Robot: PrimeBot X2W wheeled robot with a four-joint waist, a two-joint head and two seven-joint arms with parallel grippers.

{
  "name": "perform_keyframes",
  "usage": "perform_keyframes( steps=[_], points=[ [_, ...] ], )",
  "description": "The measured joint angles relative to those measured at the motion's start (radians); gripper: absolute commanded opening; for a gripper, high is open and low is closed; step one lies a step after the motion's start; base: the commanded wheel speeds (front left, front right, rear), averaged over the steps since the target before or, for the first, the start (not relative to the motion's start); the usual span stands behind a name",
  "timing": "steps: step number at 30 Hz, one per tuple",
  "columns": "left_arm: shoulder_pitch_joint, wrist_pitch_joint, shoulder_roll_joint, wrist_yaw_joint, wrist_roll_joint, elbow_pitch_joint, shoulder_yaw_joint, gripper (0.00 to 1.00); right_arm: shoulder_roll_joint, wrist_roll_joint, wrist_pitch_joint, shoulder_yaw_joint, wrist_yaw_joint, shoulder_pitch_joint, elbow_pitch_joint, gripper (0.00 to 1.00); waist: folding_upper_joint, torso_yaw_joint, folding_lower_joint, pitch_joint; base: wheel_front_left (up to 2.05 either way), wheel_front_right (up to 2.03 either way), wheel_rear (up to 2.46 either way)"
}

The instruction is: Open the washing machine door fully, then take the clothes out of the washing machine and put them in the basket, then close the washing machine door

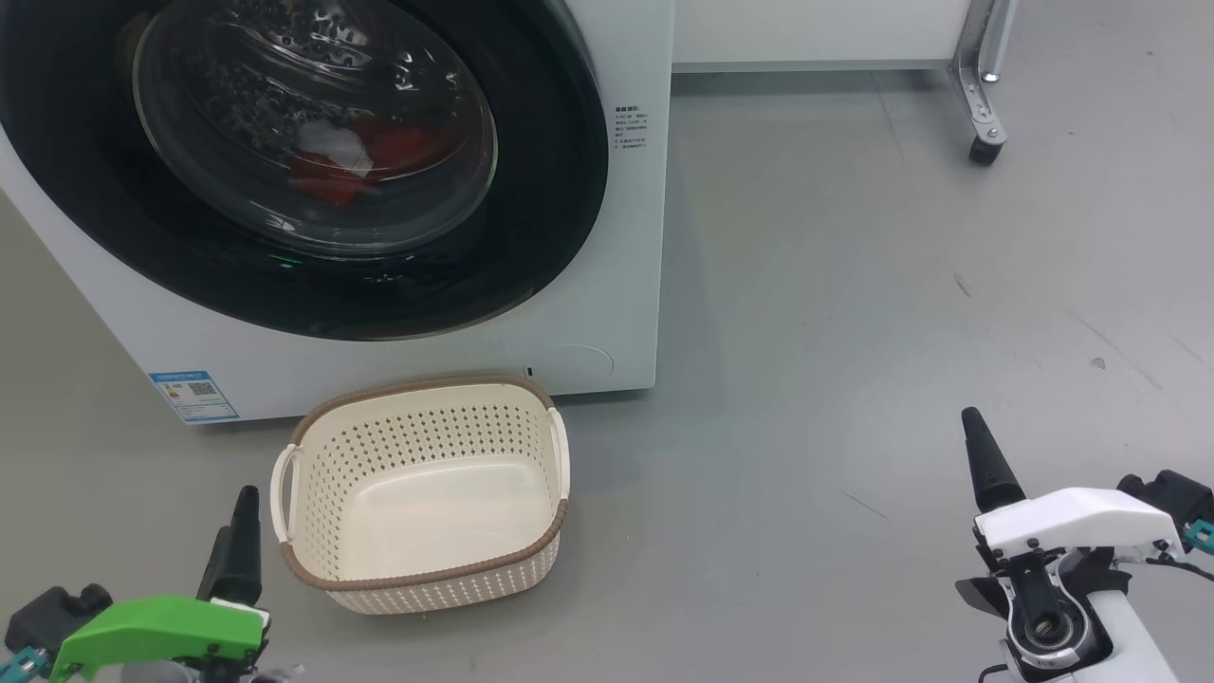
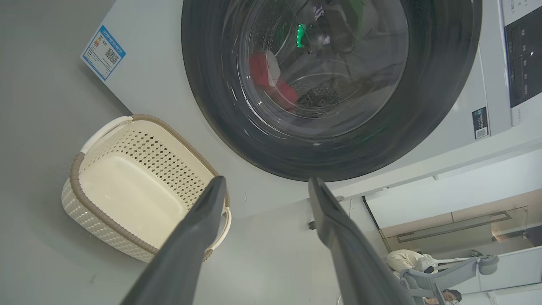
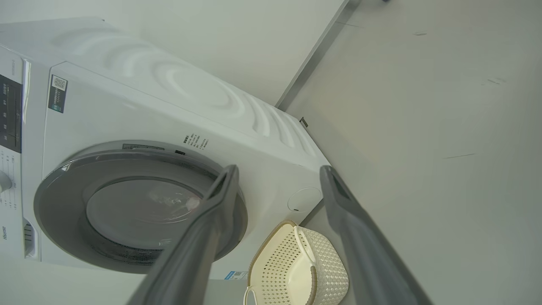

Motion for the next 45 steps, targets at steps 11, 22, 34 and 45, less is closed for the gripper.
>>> perform_keyframes(
  steps=[11,22,34,45],
  points=[
    [-0.010,-0.035,0.037,0.000,0.170,0.033,-0.043,1.00,-0.030,-0.166,-0.033,0.087,-0.004,-0.051,0.037,1.00,0.0000,0.000,0.0000,-0.003,0.00,0.00,0.00],
    [-0.030,-0.069,0.051,0.010,0.365,0.033,-0.064,1.00,-0.059,-0.346,-0.064,0.196,-0.022,-0.099,0.091,1.00,0.0000,0.001,0.0000,-0.005,0.00,0.00,0.00],
    [-0.033,-0.110,0.064,0.031,0.565,0.038,-0.098,1.00,-0.078,-0.504,-0.103,0.291,-0.036,-0.155,0.165,1.00,0.0000,0.000,0.0000,-0.007,0.00,0.00,0.00],
    [-0.034,-0.150,0.070,0.035,0.746,0.051,-0.118,1.00,-0.088,-0.629,-0.137,0.357,-0.044,-0.216,0.235,1.00,0.0000,-0.003,0.0000,-0.008,0.00,0.00,0.00]
  ],
)
